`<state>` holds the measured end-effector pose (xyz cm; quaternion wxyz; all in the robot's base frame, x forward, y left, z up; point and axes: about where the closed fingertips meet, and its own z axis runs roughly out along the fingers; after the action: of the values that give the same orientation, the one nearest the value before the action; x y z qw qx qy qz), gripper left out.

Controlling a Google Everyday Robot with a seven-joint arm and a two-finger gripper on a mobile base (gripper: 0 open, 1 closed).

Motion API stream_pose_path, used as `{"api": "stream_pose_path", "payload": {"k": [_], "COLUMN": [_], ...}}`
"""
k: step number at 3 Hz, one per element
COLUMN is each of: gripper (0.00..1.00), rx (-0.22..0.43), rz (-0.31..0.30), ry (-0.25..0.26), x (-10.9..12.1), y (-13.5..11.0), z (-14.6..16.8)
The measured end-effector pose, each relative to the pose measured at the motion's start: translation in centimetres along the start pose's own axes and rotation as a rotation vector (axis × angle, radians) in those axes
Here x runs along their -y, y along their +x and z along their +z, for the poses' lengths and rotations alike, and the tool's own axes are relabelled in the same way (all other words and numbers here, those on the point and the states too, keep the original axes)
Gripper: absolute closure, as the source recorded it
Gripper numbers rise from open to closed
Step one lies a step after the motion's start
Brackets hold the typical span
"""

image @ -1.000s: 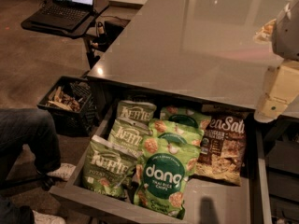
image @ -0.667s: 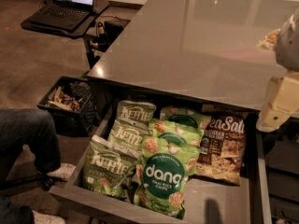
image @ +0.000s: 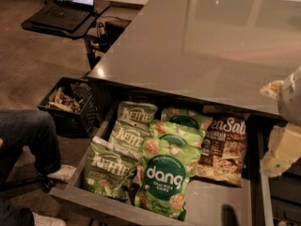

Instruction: Pick brown chip bag from top drawer and place on counter

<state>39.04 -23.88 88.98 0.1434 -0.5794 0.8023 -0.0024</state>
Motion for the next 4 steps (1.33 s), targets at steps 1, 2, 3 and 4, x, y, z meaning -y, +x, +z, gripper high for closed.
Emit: {"api": "stream_pose_path", "payload": {"k": [1, 2, 3, 4], "gripper": [0.00, 0.00, 0.00, 0.00], "rx": [-0.005, -0.009, 0.007, 0.037], "rz": [0.045, 0.047, 0.049, 0.080], "ry": [-0.086, -0.094, -0.115, -0.115], "x": [-2.3, -2.6, -3.6, -6.0], "y": [2.4, 2.5, 2.6, 1.6], "z": [3.7, 4.0, 4.6, 7.1]}}
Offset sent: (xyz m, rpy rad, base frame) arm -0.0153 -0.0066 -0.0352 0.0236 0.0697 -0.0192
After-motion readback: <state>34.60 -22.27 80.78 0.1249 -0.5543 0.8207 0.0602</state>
